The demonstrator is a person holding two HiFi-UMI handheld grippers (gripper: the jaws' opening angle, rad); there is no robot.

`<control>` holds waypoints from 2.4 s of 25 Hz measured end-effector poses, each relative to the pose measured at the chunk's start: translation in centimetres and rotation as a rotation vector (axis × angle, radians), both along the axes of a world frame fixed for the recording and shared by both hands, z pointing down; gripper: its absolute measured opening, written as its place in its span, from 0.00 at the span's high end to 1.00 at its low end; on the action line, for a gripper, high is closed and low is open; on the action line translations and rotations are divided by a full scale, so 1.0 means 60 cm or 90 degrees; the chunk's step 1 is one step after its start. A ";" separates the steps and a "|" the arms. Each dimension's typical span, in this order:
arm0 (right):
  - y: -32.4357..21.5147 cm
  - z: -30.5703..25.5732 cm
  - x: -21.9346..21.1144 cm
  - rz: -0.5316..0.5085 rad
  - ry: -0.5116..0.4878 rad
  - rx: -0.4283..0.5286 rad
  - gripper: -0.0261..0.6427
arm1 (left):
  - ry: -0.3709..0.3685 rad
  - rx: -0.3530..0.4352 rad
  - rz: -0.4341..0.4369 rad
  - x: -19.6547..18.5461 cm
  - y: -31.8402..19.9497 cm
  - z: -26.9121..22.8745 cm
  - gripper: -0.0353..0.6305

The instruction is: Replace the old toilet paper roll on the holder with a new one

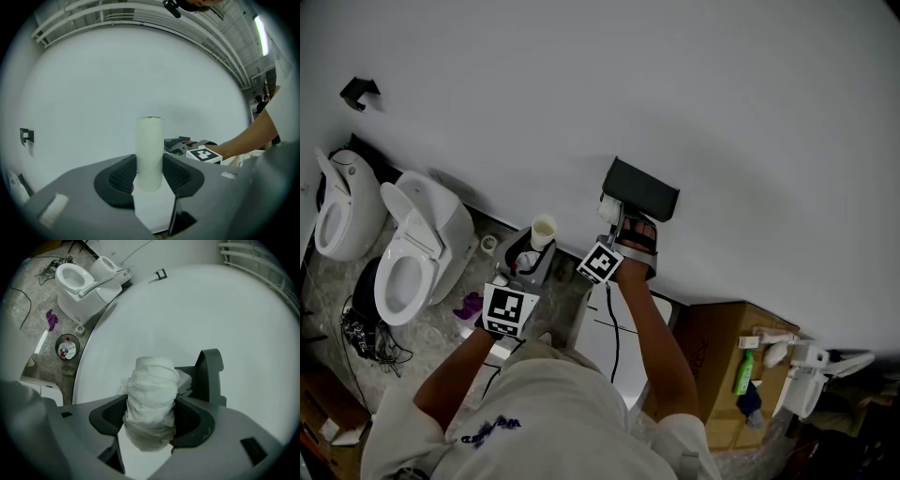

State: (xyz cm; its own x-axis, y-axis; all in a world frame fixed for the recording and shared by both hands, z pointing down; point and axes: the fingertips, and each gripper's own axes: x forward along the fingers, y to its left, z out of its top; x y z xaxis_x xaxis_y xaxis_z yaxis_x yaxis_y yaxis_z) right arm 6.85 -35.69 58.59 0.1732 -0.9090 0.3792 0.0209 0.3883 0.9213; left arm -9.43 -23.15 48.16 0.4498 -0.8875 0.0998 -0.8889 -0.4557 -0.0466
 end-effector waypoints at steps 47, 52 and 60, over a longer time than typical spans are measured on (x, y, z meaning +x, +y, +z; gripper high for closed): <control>0.249 -0.252 0.047 0.040 -0.708 0.146 0.61 | 0.003 0.036 0.011 -0.021 0.059 -0.050 0.68; 0.282 -0.269 0.053 0.058 -0.848 0.144 0.64 | -0.001 0.040 0.018 -0.011 0.059 -0.058 0.68; 0.308 -0.270 0.081 0.093 -0.909 0.150 0.69 | -0.008 0.037 0.030 0.004 0.046 -0.055 0.68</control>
State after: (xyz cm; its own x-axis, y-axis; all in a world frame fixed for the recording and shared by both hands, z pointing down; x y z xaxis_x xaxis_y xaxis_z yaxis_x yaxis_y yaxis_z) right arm 11.70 -17.21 42.39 -0.1218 -0.9809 0.1514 -0.9755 0.1465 0.1641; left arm -9.21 -20.40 44.83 0.4905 -0.8697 0.0546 -0.8655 -0.4935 -0.0857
